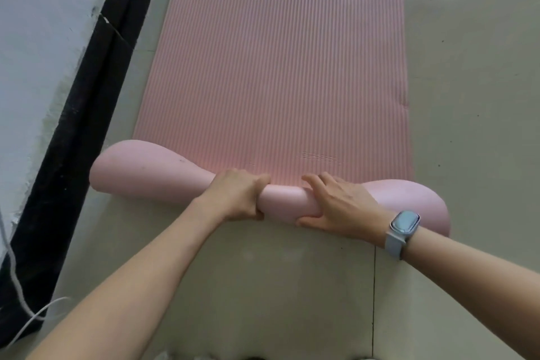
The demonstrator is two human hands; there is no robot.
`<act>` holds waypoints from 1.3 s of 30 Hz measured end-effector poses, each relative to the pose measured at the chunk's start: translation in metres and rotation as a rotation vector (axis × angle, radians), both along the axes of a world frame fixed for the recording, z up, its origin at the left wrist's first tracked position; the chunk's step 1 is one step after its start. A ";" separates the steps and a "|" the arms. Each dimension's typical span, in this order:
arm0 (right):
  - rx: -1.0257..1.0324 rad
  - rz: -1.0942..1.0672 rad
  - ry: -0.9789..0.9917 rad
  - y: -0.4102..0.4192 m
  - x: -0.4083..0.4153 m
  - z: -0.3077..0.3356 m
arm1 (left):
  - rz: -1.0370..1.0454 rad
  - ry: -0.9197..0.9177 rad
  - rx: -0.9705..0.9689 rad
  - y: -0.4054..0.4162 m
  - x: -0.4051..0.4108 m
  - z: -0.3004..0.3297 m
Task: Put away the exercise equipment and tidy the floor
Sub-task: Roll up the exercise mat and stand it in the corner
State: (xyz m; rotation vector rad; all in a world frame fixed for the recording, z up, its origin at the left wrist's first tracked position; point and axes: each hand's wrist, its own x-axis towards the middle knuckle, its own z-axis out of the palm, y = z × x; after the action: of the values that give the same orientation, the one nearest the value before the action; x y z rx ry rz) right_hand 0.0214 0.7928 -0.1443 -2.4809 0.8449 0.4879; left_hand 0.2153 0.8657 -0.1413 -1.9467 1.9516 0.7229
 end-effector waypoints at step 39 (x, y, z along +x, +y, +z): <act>-0.153 0.040 0.028 -0.099 0.020 -0.011 | -0.138 -0.332 -0.535 -0.022 0.050 -0.037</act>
State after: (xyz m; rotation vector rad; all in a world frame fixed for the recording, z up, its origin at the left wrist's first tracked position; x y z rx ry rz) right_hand 0.0412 0.6935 -0.1558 -2.6406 0.8748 0.4901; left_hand 0.2650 0.8434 -0.1781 -2.0071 2.1759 -0.1797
